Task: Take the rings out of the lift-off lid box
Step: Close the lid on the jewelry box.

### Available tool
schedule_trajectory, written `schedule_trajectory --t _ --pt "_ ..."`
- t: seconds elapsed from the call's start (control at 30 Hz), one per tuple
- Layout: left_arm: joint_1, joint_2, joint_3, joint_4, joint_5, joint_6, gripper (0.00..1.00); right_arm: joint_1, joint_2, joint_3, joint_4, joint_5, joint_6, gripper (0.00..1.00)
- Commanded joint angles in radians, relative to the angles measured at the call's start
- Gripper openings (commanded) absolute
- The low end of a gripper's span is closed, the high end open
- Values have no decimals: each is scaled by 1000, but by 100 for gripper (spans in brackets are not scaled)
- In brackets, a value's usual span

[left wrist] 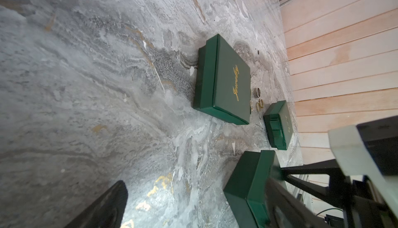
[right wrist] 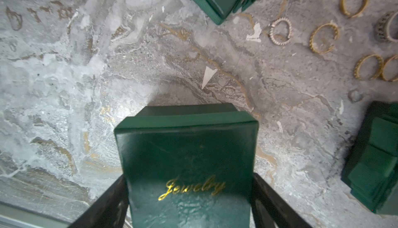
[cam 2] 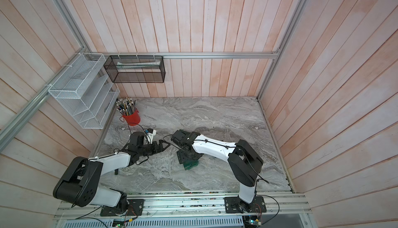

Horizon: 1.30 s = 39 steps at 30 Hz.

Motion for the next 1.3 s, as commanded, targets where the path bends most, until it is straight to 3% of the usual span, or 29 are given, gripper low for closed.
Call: schedule_trajectory --t 0.0,1.27 --pt "6 9 -18 19 10 17 100 4 -12 20 -6 -9 9 81" --pt "6 37 -12 37 18 11 100 56 32 -58 13 71 52 83"
